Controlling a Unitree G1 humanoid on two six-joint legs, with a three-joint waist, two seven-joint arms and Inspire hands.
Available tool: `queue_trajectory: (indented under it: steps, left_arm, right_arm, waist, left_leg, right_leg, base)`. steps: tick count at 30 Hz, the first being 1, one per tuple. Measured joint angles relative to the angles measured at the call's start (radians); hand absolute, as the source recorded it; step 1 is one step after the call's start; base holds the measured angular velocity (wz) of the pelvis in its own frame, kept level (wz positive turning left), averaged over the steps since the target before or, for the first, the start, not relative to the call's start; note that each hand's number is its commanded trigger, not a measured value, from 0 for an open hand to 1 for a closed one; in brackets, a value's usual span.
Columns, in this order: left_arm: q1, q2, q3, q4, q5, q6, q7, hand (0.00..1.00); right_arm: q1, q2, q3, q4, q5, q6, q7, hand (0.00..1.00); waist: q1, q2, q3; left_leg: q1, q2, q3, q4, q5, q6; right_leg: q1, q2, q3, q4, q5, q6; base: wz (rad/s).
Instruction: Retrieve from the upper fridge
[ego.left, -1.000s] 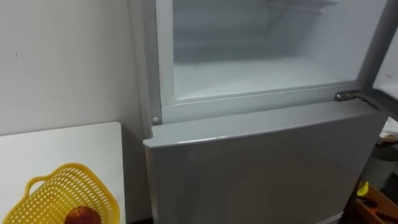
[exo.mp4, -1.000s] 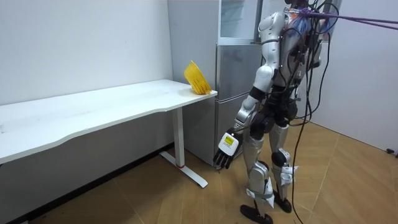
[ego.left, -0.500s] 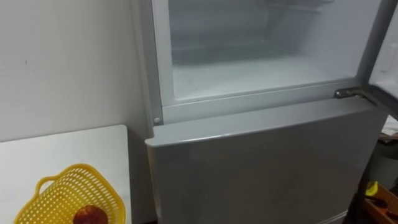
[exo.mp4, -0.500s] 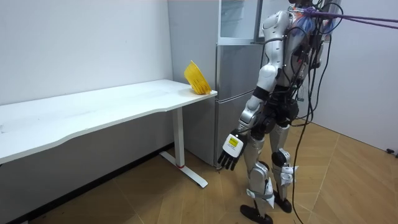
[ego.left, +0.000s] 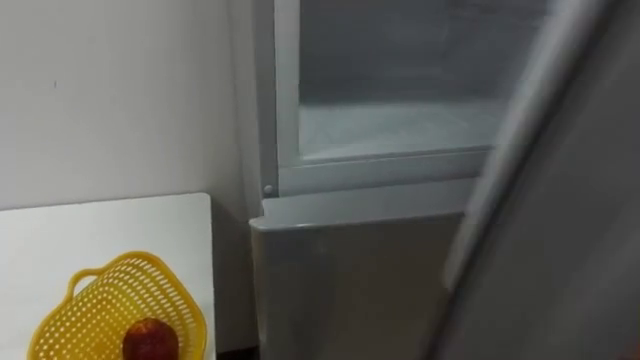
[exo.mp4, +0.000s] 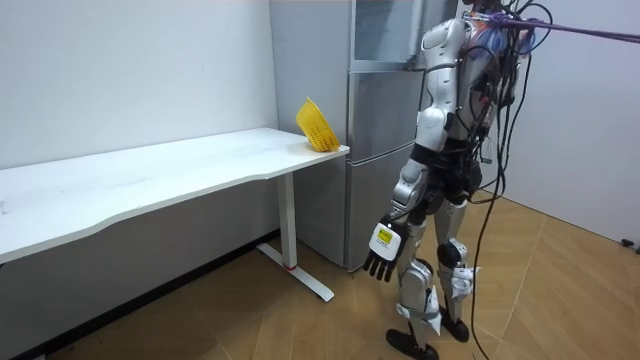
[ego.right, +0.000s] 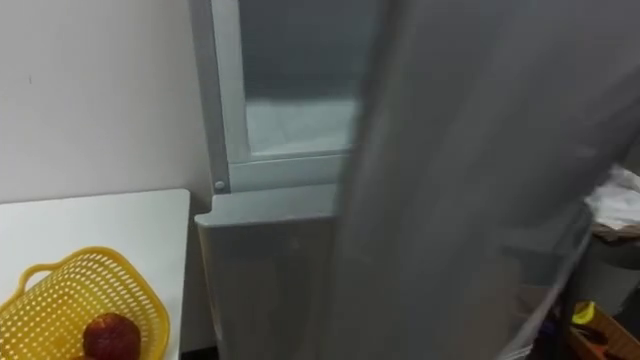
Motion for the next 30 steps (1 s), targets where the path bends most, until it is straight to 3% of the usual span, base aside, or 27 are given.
queue_trajectory:
  steps: [4,6,9,15,22,30]
  left_arm:
    - [-0.005,0.002,0.000,-0.006,0.002,0.011,-0.008,0.00]
    - [-0.005,0.003,-0.001,-0.013,0.002,0.023,-0.010,0.00]
    - [-0.001,0.002,-0.005,-0.021,0.002,0.037,-0.011,0.00]
    - [0.001,0.006,-0.006,-0.021,-0.004,0.049,-0.011,0.00]
    - [0.000,0.007,-0.006,-0.021,-0.003,0.048,-0.011,0.00]
    - [-0.002,0.010,0.000,-0.022,-0.003,0.049,-0.001,0.00]
  right_arm:
    - [0.000,-0.001,0.056,0.019,-0.063,0.035,0.090,0.00]
    - [0.000,-0.002,0.110,0.026,-0.087,0.090,0.141,0.00]
    - [0.003,0.002,0.142,0.026,-0.104,0.133,0.183,0.00]
    - [0.003,-0.010,0.139,0.026,-0.109,0.159,0.196,0.00]
    - [0.003,-0.010,0.133,0.026,-0.128,0.158,0.196,0.00]
    - [0.004,-0.009,0.095,0.046,-0.311,0.149,0.118,0.00]
  waist:
    - [0.010,0.003,0.0001]
    - [0.020,0.004,0.0016]
    - [0.032,0.004,0.0017]
    - [0.037,-0.001,-0.0038]
    - [0.028,-0.004,-0.0038]
    - [0.023,-0.002,0.0001]
  left_leg:
    - [0.000,0.014,0.003,0.005,-0.001,-0.001]
    - [-0.001,0.018,0.001,0.006,-0.002,-0.002]
    - [-0.002,0.018,0.000,0.013,-0.002,-0.002]
    - [-0.003,0.013,-0.007,0.023,-0.002,-0.002]
    - [-0.004,0.013,-0.007,0.024,-0.002,-0.002]
    - [-0.002,0.012,-0.010,0.024,-0.002,-0.002]
  right_leg:
    - [0.002,0.006,0.000,0.000,0.006,-0.004]
    - [0.005,0.008,-0.001,0.000,0.008,-0.007]
    - [0.010,0.009,-0.005,-0.003,0.009,-0.009]
    - [0.015,0.010,-0.015,-0.016,0.012,-0.008]
    - [0.029,0.011,-0.025,-0.030,0.016,-0.008]
    - [0.027,0.011,-0.024,-0.033,0.016,-0.008]
  base:
    - [0.00]
    - [0.00]
    - [0.04]
    - [0.05]
    - [0.00]
    - [0.01]
